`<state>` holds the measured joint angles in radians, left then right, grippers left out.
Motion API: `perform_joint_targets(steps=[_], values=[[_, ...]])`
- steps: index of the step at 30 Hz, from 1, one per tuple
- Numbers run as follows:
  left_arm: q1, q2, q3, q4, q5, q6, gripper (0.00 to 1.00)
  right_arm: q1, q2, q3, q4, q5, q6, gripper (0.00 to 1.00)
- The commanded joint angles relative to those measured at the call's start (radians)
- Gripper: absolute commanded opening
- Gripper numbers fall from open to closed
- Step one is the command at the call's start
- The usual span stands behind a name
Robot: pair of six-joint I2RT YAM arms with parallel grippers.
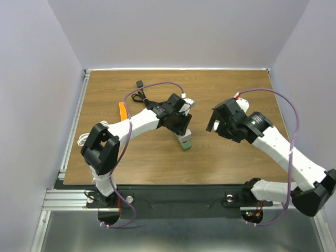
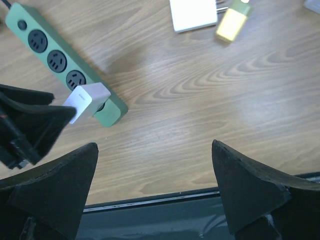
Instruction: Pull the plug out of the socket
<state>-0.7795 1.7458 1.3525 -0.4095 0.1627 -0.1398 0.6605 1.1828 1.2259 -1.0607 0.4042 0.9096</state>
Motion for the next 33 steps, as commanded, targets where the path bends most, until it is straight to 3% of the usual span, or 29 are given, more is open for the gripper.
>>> perform_joint_targets(steps=[1, 11, 16, 22, 24, 27, 29, 30, 31, 32, 33], values=[[-0.044, 0.001, 0.033, -0.034, -0.025, 0.135, 0.57, -0.001, -0.048, -0.02, -0.084, 0.079, 0.077, 1.0], [-0.05, 0.017, 0.063, -0.046, 0.073, 0.206, 0.59, -0.002, -0.04, -0.028, -0.087, 0.062, 0.054, 1.0], [-0.058, 0.066, 0.079, -0.064, 0.002, 0.235, 0.6, -0.002, -0.032, -0.014, -0.085, 0.062, 0.041, 1.0], [-0.066, 0.107, 0.08, -0.046, 0.012, 0.266, 0.59, -0.002, -0.034, -0.02, -0.078, 0.051, 0.032, 1.0], [-0.072, 0.118, 0.077, -0.045, 0.026, 0.27, 0.51, -0.002, -0.045, -0.038, -0.064, 0.042, 0.026, 1.0], [-0.086, 0.098, 0.056, -0.035, 0.02, 0.252, 0.11, -0.002, -0.069, -0.072, -0.021, 0.019, 0.018, 0.95], [-0.092, 0.061, 0.001, -0.014, 0.018, 0.232, 0.02, -0.002, -0.08, -0.092, 0.04, -0.014, -0.003, 0.86], [-0.098, 0.019, -0.022, 0.01, 0.02, 0.226, 0.0, -0.002, -0.08, -0.1, 0.065, -0.036, -0.014, 0.76], [-0.102, -0.001, -0.067, 0.018, 0.021, 0.221, 0.0, -0.002, -0.074, -0.111, 0.106, -0.068, -0.029, 0.47], [-0.104, -0.023, -0.088, 0.023, 0.024, 0.214, 0.0, -0.002, -0.069, -0.111, 0.114, -0.068, -0.026, 0.3], [-0.11, -0.06, -0.123, 0.024, 0.026, 0.21, 0.0, -0.004, -0.052, -0.106, 0.122, -0.053, -0.015, 0.01]])
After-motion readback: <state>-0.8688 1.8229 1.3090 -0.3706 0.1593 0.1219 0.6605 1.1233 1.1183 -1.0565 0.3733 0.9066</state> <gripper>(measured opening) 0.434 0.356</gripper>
